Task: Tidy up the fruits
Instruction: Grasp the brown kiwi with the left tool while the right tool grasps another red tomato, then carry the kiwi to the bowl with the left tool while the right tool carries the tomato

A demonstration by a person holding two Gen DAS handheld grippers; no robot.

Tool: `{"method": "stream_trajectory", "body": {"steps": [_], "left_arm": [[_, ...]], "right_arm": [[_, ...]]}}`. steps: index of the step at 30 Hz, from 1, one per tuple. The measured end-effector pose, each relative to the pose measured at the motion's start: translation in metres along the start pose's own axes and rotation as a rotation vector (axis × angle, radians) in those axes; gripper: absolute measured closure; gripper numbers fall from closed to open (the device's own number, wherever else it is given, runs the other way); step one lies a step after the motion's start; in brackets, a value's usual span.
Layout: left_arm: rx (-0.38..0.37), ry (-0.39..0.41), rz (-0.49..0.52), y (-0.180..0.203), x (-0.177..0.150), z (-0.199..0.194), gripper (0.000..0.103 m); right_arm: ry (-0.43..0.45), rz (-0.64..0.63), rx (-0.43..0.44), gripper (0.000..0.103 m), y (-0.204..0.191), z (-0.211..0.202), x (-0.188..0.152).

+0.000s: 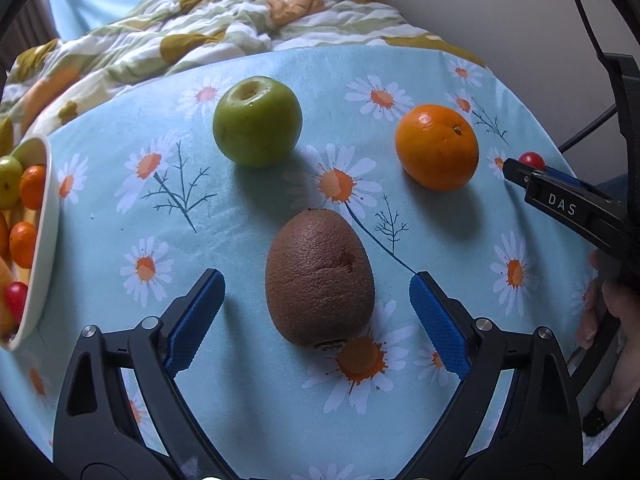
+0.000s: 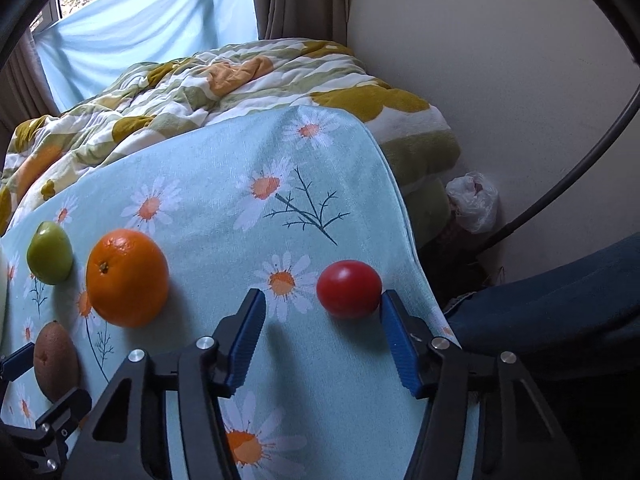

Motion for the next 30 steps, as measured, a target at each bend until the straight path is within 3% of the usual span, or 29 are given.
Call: {"method": "stream_trajectory", "body": {"steps": [4,7,10,13,18,23,30], "left_arm": [[-0.006,0.003,0.009,-0.002,-0.001,0.001,0.003],[-0.014,0.002,0.014,-0.001,-0.002,0.002,0.015],[-0.012,0.009,0.029,0.002,-0.001,0.003,0.016],[-0.01,0.013,0.03,0.005,-0.001,0.001,0.025],[0.0,0.015,0.033,0.009,-0.004,-0.001,0.031],[0.028,0.024,0.024,0.005,-0.005,-0.002,0.047],[0.032,0.039,0.006,0.005,-0.007,-0.007,0.052]], "right_arm": [[0.005,-0.01,-0.033,0.059,0.001,0.004,0.002],[0.009,-0.023,-0.053,0.066,0.003,0.005,0.002],[0.012,-0.033,-0.057,0.072,0.006,0.004,0.001],[0.013,-0.041,-0.053,0.072,0.006,0.004,0.001],[0.011,-0.046,-0.035,0.072,0.006,0.003,0.001],[0.009,-0.05,-0.014,0.072,0.005,0.002,0.001],[0.011,-0.056,0.018,0.072,0.005,-0.001,0.001]]}}
Point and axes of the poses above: each gripper's, at about its wrist camera, not at the fingertips, and z roughly the way its jaws point, y to its right, x to its top, the point moved 6 cm from there along z, roughly the way its jaws point, and after that the axes turned 11 degrees about z, right-handed, at the moved point
